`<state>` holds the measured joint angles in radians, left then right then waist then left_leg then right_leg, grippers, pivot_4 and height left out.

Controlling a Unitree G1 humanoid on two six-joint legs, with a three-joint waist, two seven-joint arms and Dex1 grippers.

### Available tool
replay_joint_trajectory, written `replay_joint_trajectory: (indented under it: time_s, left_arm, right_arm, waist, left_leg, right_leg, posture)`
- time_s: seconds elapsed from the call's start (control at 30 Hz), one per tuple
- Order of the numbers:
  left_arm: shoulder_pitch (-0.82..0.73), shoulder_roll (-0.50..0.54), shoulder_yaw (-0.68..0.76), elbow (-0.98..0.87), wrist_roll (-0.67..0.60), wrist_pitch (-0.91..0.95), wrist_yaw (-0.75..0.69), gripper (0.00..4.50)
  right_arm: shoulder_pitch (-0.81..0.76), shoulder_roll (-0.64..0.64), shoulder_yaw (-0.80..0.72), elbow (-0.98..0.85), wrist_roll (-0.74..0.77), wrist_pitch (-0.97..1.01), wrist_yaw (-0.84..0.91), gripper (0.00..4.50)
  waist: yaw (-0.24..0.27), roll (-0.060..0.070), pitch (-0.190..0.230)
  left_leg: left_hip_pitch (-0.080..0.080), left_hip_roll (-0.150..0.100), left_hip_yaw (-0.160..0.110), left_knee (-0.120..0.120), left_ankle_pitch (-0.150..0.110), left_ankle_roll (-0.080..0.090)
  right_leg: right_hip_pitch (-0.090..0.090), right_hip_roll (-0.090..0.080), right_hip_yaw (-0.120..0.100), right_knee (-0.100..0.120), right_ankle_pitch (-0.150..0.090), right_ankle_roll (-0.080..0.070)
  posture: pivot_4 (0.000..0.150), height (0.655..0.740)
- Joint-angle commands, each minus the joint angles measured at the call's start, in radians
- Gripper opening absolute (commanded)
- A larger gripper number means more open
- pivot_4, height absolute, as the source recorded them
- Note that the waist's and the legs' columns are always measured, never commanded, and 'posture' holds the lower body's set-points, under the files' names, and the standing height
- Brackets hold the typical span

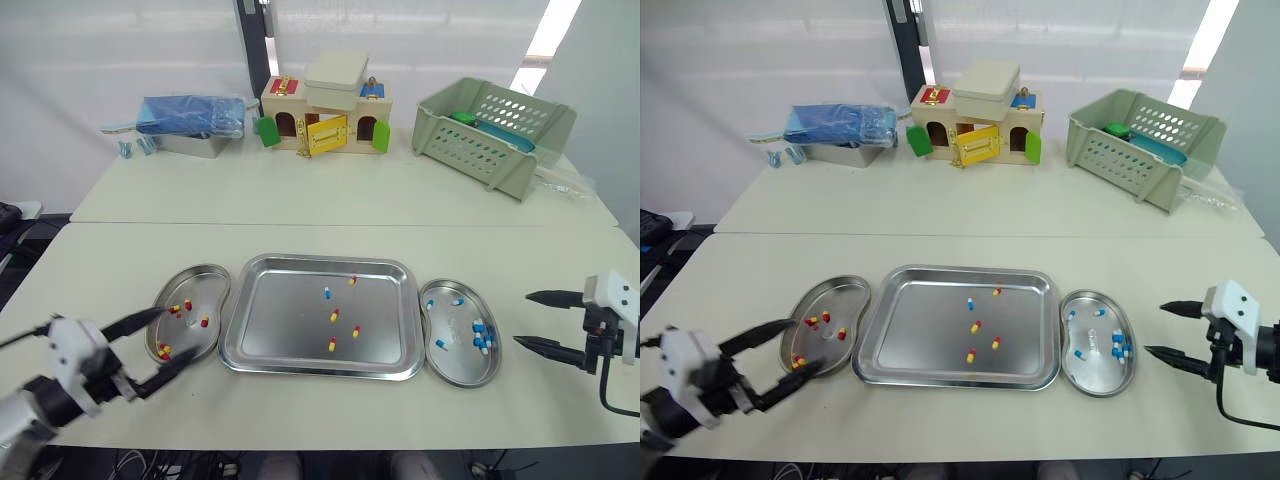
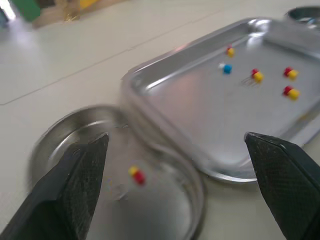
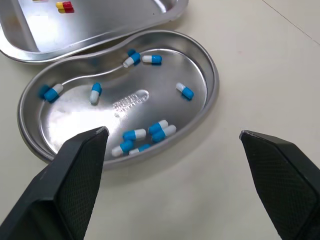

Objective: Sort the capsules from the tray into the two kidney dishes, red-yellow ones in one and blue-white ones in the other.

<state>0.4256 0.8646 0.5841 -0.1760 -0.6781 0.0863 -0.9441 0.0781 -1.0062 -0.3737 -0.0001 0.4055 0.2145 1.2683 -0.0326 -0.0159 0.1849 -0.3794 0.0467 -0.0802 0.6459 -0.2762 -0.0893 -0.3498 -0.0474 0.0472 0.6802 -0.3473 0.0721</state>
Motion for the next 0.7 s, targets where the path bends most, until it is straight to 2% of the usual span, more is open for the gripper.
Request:
replay_joint_trajectory:
  time_s: [0.03, 0.17, 0.3, 0.7]
  left_arm:
    - [-0.049, 0.084, 0.129, 0.128, -0.023, 0.088, -0.032, 4.5]
    - [-0.111, 0.196, 0.163, 0.351, 0.058, 0.087, -0.119, 4.5]
    - [-0.199, 0.257, 0.135, 0.535, 0.121, 0.036, -0.185, 4.5]
    - [-0.368, 0.269, 0.073, 0.767, 0.228, -0.084, -0.291, 4.5]
  right_arm:
    - [-0.016, -0.026, -0.031, 0.103, -0.017, -0.084, 0.039, 4.45]
    - [-0.065, -0.041, -0.019, 0.223, -0.04, -0.145, 0.062, 4.45]
    - [-0.113, -0.047, 0.002, 0.292, -0.057, -0.169, 0.066, 4.45]
    - [-0.119, -0.039, 0.005, 0.293, -0.062, -0.166, 0.066, 4.45]
  waist:
    - [0.0, 0.0, 0.0]
    - [-0.002, 0.001, 0.001]
    - [-0.008, 0.002, 0.001]
    - [-0.013, 0.002, 0.001]
  left_leg:
    - [0.0, 0.0, 0.0, 0.0, 0.0, 0.0]
    - [0.0, 0.0, 0.001, 0.0, 0.0, 0.0]
    - [0.0, 0.0, 0.001, -0.001, 0.0, 0.0]
    - [-0.001, 0.0, 0.001, -0.001, 0.0, 0.0]
  right_leg:
    - [0.0, 0.0, 0.0, 0.0, 0.0, 0.0]
    - [-0.001, 0.0, 0.0, 0.0, 0.0, 0.0]
    - [-0.002, 0.0, 0.001, 0.001, 0.0, 0.0]
    - [-0.002, 0.0, 0.0, 0.001, 0.0, 0.0]
  posture:
    - [0.15, 0.74]
    - [0.15, 0.74]
    - [0.15, 0.74]
    - [0.15, 0.74]
